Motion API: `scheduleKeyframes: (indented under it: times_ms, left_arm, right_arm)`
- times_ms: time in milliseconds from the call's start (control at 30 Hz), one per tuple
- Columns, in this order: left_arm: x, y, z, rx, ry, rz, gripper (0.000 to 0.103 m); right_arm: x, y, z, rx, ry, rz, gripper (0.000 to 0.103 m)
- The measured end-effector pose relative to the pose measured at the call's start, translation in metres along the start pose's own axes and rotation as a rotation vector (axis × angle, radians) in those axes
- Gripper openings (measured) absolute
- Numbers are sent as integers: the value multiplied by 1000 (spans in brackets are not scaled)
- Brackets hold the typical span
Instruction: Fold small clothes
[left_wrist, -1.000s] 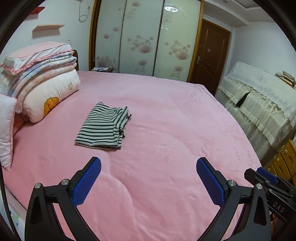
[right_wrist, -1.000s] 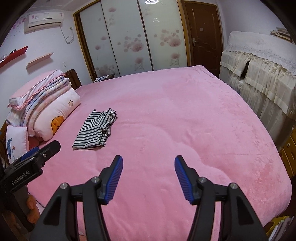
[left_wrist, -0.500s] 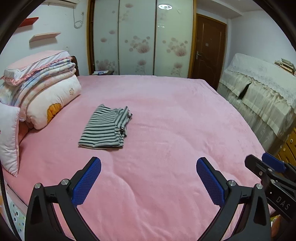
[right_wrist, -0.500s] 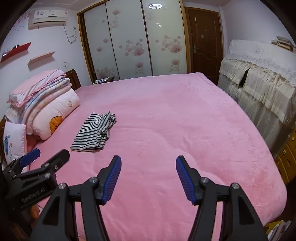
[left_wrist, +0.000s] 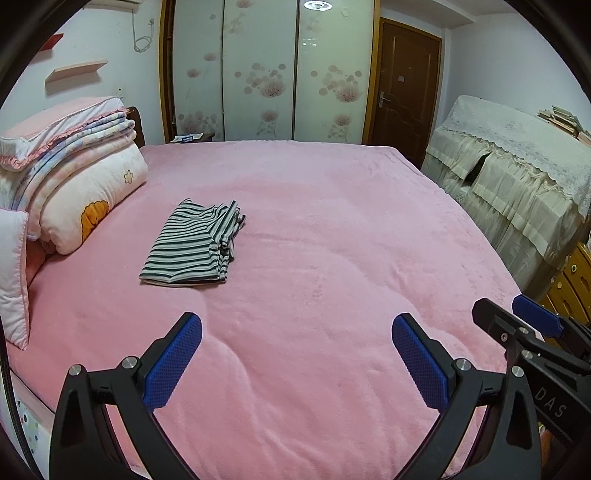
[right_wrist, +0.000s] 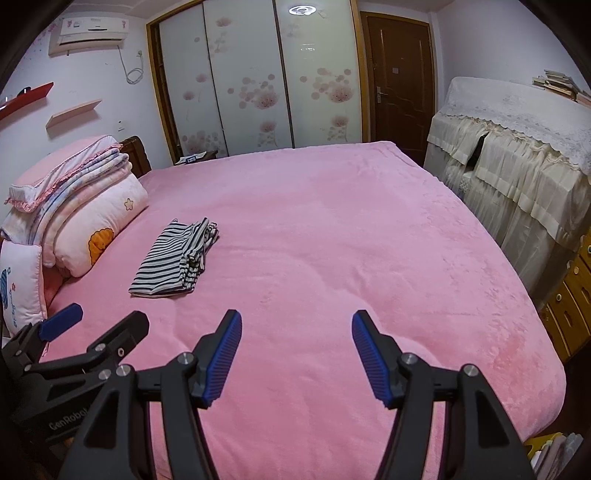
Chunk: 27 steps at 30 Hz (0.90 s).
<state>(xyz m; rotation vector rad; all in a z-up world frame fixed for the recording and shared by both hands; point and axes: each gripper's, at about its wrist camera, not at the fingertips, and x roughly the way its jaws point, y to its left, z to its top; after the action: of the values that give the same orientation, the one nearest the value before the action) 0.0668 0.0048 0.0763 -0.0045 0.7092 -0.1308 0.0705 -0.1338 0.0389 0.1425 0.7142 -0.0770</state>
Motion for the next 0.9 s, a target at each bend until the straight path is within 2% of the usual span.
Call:
scheduleKeyframes:
  times_ms: [900]
  left_arm:
    - [-18,-5,-4,-2,-15,24,102]
  right_arm:
    - [-15,-3,-2,13,-39,-7,63]
